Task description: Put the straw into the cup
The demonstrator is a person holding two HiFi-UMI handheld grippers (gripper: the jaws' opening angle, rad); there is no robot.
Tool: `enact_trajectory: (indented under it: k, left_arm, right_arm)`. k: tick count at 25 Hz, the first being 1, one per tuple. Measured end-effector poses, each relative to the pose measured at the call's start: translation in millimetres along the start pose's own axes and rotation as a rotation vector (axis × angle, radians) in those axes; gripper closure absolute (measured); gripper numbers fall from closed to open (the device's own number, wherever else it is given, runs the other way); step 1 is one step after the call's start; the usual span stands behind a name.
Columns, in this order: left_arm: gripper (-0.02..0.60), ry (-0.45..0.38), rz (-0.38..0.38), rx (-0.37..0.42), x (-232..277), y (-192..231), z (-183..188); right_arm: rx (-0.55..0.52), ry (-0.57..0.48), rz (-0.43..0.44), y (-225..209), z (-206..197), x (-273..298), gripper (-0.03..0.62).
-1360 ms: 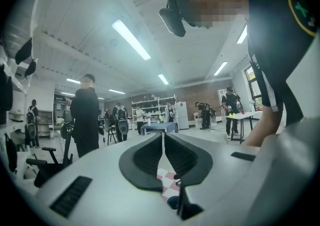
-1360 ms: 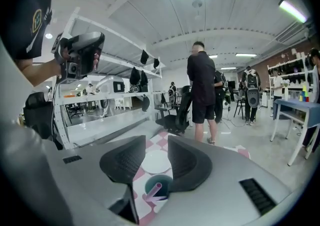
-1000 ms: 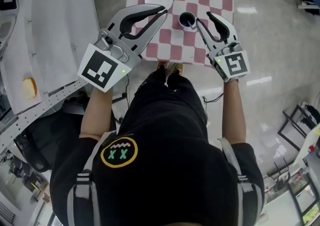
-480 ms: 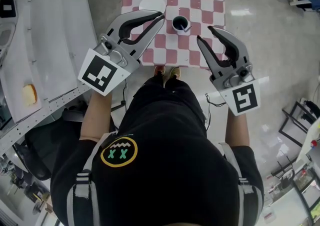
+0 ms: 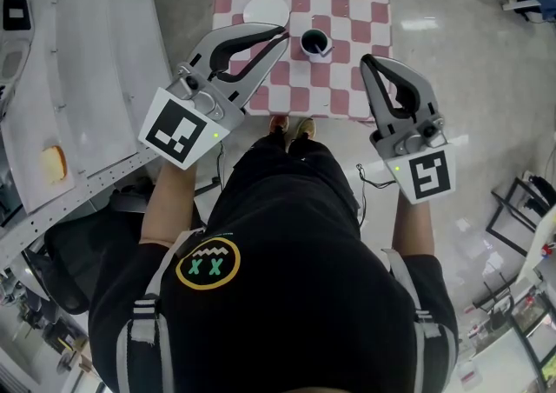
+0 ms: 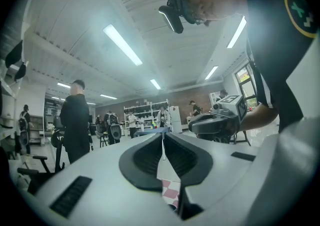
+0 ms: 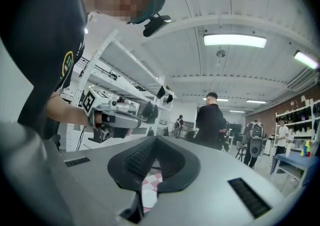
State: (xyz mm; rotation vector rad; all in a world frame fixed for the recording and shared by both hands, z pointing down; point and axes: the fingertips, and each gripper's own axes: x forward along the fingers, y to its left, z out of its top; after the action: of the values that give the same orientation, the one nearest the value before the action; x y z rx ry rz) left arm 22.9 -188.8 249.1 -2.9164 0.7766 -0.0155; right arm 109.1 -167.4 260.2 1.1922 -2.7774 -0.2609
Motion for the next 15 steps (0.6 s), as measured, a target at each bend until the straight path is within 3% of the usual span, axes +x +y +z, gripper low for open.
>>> enact_trajectory:
  k: [15]
  left_arm:
    - [0.551, 0.009, 0.006, 0.000, 2, -3, -2]
  right_arm:
    - [0.006, 0.025, -0.028, -11, -16, -5, 0.574]
